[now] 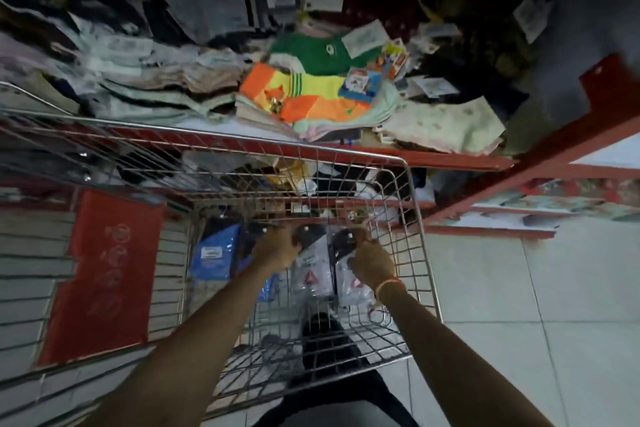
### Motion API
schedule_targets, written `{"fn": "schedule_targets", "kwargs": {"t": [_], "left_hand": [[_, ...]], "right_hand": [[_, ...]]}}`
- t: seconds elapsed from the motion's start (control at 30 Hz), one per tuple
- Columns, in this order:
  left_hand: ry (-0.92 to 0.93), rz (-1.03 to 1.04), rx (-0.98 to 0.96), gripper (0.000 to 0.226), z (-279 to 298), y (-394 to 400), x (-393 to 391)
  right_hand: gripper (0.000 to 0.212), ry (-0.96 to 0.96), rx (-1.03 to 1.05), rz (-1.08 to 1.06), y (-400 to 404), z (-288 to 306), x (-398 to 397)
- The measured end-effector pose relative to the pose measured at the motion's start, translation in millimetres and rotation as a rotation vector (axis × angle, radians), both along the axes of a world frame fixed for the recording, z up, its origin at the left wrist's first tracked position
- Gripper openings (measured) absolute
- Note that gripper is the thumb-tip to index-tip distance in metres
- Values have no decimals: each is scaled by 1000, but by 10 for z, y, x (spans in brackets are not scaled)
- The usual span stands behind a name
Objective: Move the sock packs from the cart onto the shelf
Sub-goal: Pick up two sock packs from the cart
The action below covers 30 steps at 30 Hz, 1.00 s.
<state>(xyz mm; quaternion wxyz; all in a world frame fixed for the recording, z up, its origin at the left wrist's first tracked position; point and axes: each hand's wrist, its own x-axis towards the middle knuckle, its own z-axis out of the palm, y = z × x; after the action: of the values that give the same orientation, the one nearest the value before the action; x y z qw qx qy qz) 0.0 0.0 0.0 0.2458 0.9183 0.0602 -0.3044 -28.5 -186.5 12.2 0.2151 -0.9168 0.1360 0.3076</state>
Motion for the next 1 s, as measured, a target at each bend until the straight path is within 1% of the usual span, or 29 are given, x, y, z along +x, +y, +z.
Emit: {"fn": "schedule_targets", "kwargs": {"t": [0.03, 0.1, 0.13, 0.2, 0.27, 0.33, 0.47, 0.57, 0.67, 0.77, 0.87, 1.0], "left_hand": [[41, 10, 16, 51, -58, -44, -18], [117, 68, 23, 71, -248, -159, -49], [123, 94, 15, 80, -299, -233, -99], [135, 140, 5, 92, -410, -379, -113], [120, 114, 32, 99, -460, -501, -100], [89, 94, 31, 105, -473, -596, -108], [49, 150, -30, 105, -557, -531, -135], [2, 161, -77, 105, -612, -444, -230], [13, 203, -85, 108, -592, -436, -315], [31, 251, -78, 117, -559, -433, -379], [16, 244, -55, 126, -596, -394, -406], [-7, 243, -3, 125, -602, -421, -397]], "right_hand": [[51, 13, -5, -21, -10, -55, -6], [69, 2, 14, -64, -8, -149, -30], [73, -10, 13, -84, 1, -172, -77], [73, -32, 29, -132, 13, -259, -96], [75, -47, 33, -155, 27, -287, -99], [79, -33, 61, -132, 16, -340, -124], [85, -17, 119, -124, -53, -430, -77], [81, -48, 117, -120, -97, -427, -38], [79, -97, 126, -107, -104, -439, 0], [89, -77, 142, -78, -86, -472, 4], [95, -9, 89, 18, -16, -557, 9], [99, 33, -26, 41, 122, -674, 54]]}}
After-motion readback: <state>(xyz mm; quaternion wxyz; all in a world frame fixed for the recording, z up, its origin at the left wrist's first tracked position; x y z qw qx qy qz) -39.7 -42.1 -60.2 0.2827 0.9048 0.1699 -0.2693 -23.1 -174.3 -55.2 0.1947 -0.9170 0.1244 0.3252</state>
